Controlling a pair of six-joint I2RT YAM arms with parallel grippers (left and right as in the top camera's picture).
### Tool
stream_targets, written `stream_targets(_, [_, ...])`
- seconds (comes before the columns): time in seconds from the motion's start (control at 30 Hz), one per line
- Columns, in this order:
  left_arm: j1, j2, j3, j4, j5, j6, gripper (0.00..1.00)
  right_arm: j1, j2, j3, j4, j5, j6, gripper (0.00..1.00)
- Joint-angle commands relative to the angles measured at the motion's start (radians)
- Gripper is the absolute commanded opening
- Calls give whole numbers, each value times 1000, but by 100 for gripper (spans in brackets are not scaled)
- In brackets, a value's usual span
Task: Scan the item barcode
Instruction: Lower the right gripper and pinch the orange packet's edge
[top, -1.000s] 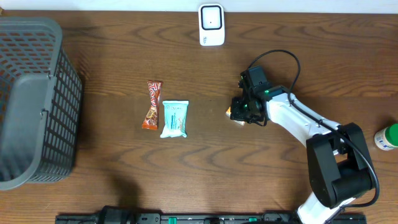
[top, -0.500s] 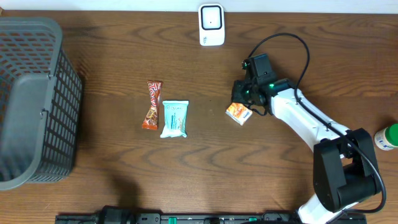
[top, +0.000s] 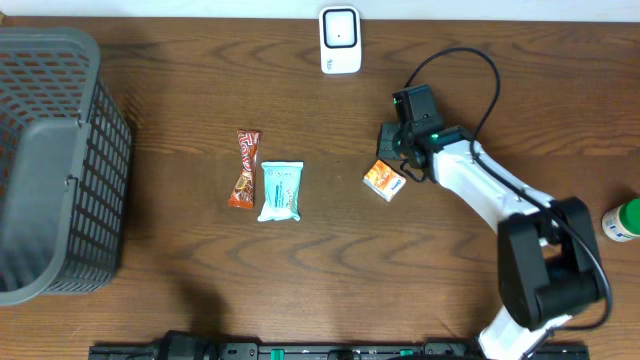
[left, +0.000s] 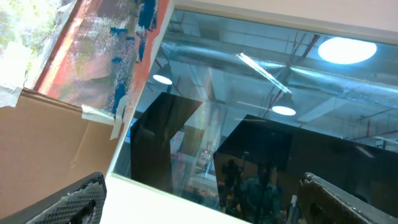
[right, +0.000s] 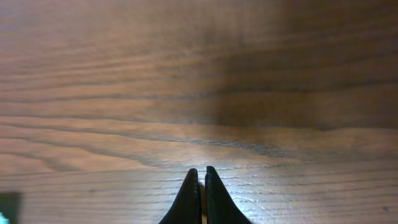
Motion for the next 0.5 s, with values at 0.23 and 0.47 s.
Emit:
stream_targets(0.23, [4, -2, 1, 6, -6, -10, 98, -3, 74, 13, 20, -177, -33, 1])
stream_targets(0.47, [4, -2, 1, 6, -6, -10, 98, 16, 74, 13, -95, -447, -191, 1])
